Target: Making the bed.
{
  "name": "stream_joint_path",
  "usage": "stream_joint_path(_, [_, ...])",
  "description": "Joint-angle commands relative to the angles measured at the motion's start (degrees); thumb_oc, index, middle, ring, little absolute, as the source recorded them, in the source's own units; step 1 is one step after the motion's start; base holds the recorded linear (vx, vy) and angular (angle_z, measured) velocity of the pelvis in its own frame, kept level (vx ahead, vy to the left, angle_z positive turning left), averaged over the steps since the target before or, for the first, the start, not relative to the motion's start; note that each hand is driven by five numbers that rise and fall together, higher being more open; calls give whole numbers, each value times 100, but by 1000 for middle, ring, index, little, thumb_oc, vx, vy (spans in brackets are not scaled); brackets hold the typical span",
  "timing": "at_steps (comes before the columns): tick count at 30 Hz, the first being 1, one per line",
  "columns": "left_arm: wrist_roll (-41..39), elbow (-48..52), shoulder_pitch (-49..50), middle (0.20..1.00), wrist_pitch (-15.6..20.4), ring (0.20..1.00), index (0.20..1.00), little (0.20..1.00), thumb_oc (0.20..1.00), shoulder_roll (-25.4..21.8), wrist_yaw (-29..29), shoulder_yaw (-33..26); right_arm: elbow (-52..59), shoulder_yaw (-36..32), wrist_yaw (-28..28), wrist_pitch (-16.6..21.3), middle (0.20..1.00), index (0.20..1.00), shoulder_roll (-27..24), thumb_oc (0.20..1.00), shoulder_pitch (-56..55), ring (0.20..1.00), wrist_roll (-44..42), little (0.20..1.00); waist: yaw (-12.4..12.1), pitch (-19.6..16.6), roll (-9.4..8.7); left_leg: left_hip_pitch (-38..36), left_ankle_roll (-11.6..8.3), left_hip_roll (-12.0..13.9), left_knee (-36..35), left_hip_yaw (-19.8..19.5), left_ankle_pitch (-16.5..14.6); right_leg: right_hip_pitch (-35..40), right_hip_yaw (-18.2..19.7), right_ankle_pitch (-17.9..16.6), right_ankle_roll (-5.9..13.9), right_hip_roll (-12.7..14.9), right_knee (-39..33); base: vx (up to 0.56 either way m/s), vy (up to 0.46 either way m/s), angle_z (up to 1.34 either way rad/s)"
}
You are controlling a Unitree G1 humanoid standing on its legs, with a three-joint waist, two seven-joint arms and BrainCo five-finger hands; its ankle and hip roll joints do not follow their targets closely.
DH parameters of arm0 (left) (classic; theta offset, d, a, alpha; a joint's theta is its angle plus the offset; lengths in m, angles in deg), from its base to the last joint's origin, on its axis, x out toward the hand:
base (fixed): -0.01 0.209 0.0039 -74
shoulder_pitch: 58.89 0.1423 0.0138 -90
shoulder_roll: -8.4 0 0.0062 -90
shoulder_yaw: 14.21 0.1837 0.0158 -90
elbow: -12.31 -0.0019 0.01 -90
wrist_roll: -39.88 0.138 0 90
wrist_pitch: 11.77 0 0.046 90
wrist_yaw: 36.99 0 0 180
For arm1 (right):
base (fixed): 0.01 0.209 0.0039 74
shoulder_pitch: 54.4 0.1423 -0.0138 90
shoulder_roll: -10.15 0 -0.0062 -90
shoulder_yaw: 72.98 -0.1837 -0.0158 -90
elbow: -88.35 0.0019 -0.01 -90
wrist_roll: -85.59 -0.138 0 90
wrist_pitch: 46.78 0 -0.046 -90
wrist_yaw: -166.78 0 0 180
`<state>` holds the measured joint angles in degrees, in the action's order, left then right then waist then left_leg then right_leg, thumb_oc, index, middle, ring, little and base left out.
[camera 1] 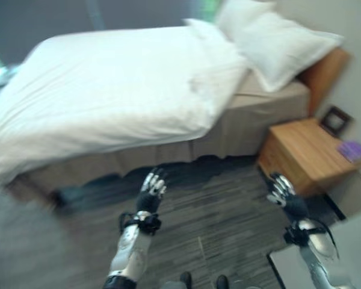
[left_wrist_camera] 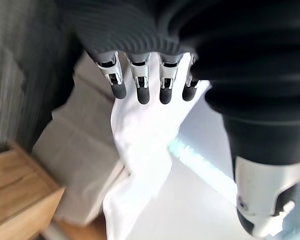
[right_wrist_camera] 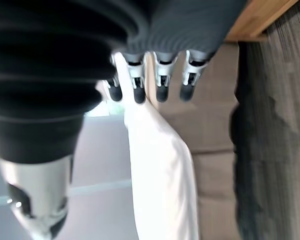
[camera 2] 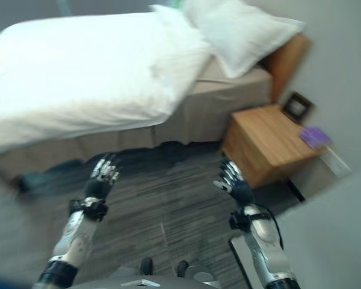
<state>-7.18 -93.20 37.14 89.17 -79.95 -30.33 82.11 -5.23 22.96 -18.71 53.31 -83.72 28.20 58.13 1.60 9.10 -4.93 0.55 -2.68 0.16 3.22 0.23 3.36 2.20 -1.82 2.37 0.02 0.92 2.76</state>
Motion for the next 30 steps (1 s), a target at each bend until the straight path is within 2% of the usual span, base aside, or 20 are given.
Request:
stream_joint_path(1, [74, 231, -309, 1000, 248, 1000, 1000, 1000, 1000, 11, 39, -117, 348, -135, 52, 191, 1000, 1000, -4, 1000, -276, 1000, -134, 1000, 252, -107, 223, -59, 11, 165, -390, -122, 74, 241, 317, -392, 548, 166, -486, 26, 42, -7])
stream_joint_path(2, [164, 225, -282, 1000, 275, 1000, 1000, 1000, 1000, -8, -27, -134, 295, -137, 137, 177, 1000, 1000, 13, 1000, -317, 1000, 1, 1000, 254, -125, 258, -110, 7, 160, -475, -146, 109, 228, 305, -369, 545, 162, -478, 12, 32, -12])
stream_joint_path(3, [139, 30, -196, 1000, 364, 1000, 1000, 1000, 1000, 110, -360, -384, -725, -461, 811, 130, 1000, 1000, 103, 1000, 168, 1000, -378, 1000, 214, -162, 267, -484, 20, 194, -790, 812, -46, 49, -271, -535, 569, 173, -642, -19, 103, -13])
stream_joint_path(9, [143, 193, -242, 1000, 379, 1000, 1000, 1000, 1000, -33, -422, -606, -740, -367, 673, 46, 1000, 1000, 327, 1000, 95, 1000, -677, 1000, 179, -160, 348, -577, 133, 97, -786, 948, -187, 125, -289, -521, 708, 367, -565, 12, 151, -9])
stream_joint_path(11, [152, 101, -305, 1000, 475, 1000, 1000, 1000, 1000, -7, -607, -799, -638, -312, 612, -19, 1000, 1000, 333, 1000, -1, 1000, -407, 1000, 215, 94, 458, -637, 351, 4, -706, 913, -348, -632, -200, -560, 886, 550, 1197, -33, 333, -2])
stream_joint_path(12, [333, -22, -281, 1000, 459, 1000, 1000, 1000, 1000, -32, -705, -823, -609, -309, 656, -10, 1000, 1000, 378, 1000, -66, 1000, -275, 1000, 296, 294, 561, -822, 450, -16, -755, 970, -414, -1228, -251, -997, 1035, 628, 2465, 60, 320, -7])
stream_joint_path(14, [362, -5, -208, 1000, 453, 1000, 1000, 1000, 1000, -9, -731, -859, -602, -301, 645, 1, 1000, 1000, 452, 1000, -98, 1000, -363, 1000, 422, 384, 616, -1072, 445, 17, -822, 967, -519, -1797, -367, -1187, 1099, 536, 3022, 175, 195, -15])
stream_joint_path(16, [445, 63, -99, 1000, 397, 1000, 1000, 1000, 1000, -29, -581, -846, -553, -339, 558, 5, 1000, 1000, 424, 1000, -251, 1000, -211, 1000, 631, 358, 607, -1338, 408, 29, -822, 895, -729, -2295, -597, -1247, 1117, 484, 2590, 417, 41, 6])
stream_joint_path(17, [456, 82, -88, 1000, 396, 1000, 1000, 1000, 1000, -48, -550, -813, -553, -353, 565, 17, 1000, 1000, 417, 1000, -281, 1000, -189, 1000, 686, 309, 555, -1424, 386, -12, -822, 850, -810, -2353, -627, -1236, 1088, 471, 2139, 368, -15, 24])
stream_joint_path(18, [455, 82, -84, 1000, 397, 1000, 1000, 1000, 1000, -47, -550, -812, -551, -353, 566, 17, 1000, 1000, 416, 1000, -287, 1000, -188, 1000, 696, 314, 576, -1437, 381, 12, -822, 841, -821, -2322, -650, -1236, 1086, 455, 2115, 461, -91, 17])
stream_joint_path(19, [518, 47, -227, 1000, 421, 1000, 1000, 1000, 1000, -100, -582, -693, -583, -361, 667, 75, 1000, 1000, 417, 1000, -243, 1000, -264, 1000, 892, 272, 527, -1678, 268, 43, -822, 706, -1039, -2372, -491, -1258, 1064, 440, 919, 328, -72, 19])
stream_joint_path(20, [518, 46, -229, 1000, 422, 1000, 1000, 1000, 1000, -102, -582, -694, -584, -361, 667, 76, 1000, 1000, 418, 1000, -240, 1000, -264, 1000, 896, 274, 525, -1674, 266, 44, -822, 702, -1031, -2354, -497, -1286, 1061, 439, 877, 615, -141, 65])
stream_joint_path(21, [470, -16, -411, 1000, 444, 1000, 1000, 1000, 1000, -108, -561, -580, -589, -331, 692, 114, 1000, 1000, 433, 1000, -214, 1000, -335, 1000, 982, 246, 486, -1877, 159, 82, -822, 627, -1173, -2246, -242, -1370, 1082, 455, 26, 466, -125, 43])
stream_joint_path(22, [497, -24, -532, 1000, 460, 1000, 1000, 1000, 1000, -107, -549, -509, -584, -301, 690, 116, 1000, 1000, 441, 1000, -185, 1000, -307, 1000, 1031, 241, 498, -2016, 100, 138, -822, 577, -1275, -2297, -244, -1518, 1140, 544, -554, 634, -182, 30])
stream_joint_path(25, [614, -72, -744, 1000, 468, 1000, 1000, 1000, 1000, -164, -514, -309, -610, -227, 738, 84, 1000, 1000, 398, 1000, -134, 1000, -229, 1000, 1092, 166, 523, -2449, -58, 247, -822, 471, -1416, -2390, -521, -1608, 1253, 781, -680, 560, -211, 10])
stream_joint_path(26, [673, -88, -792, 1000, 435, 1000, 1000, 1000, 1000, -212, -527, -256, -601, -199, 698, 86, 1000, 1000, 387, 1000, -140, 1000, -249, 1000, 1094, 52, 550, -2562, -189, 344, -822, 438, -1142, -2232, -628, -1567, 1183, 740, -685, 525, -211, 43])
stream_joint_path(27, [665, -21, -740, 1000, 428, 1000, 1000, 1000, 1000, -187, -477, -185, -672, -142, 681, 32, 1000, 1000, 331, 1000, -101, 1000, -223, 1000, 1103, 32, 558, -2596, -264, 433, -676, 479, -1028, -2092, -673, -1726, 1130, 715, -690, 650, -284, 43])
stream_joint_path(28, [734, -35, -792, 1000, 401, 1000, 1000, 1000, 1000, -165, -525, -198, -714, -74, 684, 8, 1000, 1000, 231, 1000, 70, 1000, -177, 1000, 1096, -33, 629, -2527, -428, 609, -180, 515, -660, -1980, -805, -1734, 1031, 631, -589, 641, -299, 32])
stream_joint_path(29, [682, -80, -753, 1000, 384, 1000, 1000, 1000, 1000, -163, -531, -212, -730, -14, 694, -3, 1000, 1000, 199, 1000, 155, 1000, -187, 1000, 1110, -77, 665, -2442, -571, 797, 458, 568, -115, -1921, -886, -1617, 884, 501, -344, 683, -369, -8])
stream_joint_path(30, [614, -91, -706, 1000, 405, 1000, 1000, 1000, 1000, -100, -545, -170, -726, 88, 690, 46, 1000, 1000, 82, 1000, 254, 1000, -250, 1000, 1182, -73, 662, -2137, -665, 948, 1551, 498, 781, -1930, -759, -1409, 666, 442, -19, 647, -421, -5])
